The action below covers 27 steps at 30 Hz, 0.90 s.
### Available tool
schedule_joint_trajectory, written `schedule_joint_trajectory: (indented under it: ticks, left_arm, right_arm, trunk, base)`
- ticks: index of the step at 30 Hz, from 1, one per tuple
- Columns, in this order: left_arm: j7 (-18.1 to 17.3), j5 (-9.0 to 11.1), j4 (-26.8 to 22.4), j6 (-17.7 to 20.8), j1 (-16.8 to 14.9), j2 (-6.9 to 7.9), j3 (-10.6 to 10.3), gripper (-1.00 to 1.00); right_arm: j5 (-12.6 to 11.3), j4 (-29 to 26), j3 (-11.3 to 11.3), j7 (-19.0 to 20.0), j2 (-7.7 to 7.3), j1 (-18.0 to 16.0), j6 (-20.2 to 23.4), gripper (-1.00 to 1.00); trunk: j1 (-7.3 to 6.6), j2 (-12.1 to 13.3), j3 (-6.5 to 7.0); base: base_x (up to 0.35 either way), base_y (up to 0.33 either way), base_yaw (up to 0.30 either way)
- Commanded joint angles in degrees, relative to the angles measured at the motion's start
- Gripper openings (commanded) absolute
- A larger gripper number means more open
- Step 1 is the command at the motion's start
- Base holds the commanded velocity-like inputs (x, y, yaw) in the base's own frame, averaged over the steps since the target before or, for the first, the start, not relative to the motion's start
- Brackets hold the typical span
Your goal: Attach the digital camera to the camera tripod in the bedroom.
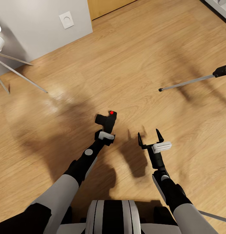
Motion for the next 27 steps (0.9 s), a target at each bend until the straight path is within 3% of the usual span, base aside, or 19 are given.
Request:
schedule_joint_trajectory:
  ticks: [1, 27]
  left_arm:
    - [0.1, -0.6, 0.0, -0.2, 0.0, -0.02, 0.1, 1.0]
    - [4.3, -0.6, -0.2, -0.2, -0.3, -0.02, 0.2, 1.0]
  right_arm:
    - [0.1, 0.0, 0.0, -0.1, -0.03, 0.0, -0.1, 1.0]
    - [0.1, 0.0, 0.1, -0.1, -0.03, 0.0, -0.1, 1.0]
  trunk:
    - [-0.01, 0.0, -0.02]
    - [-0.01, 0.0, -0.02]
  base:
    - [0.0, 0.0, 0.0]
    - [0.0, 0.0, 0.0]
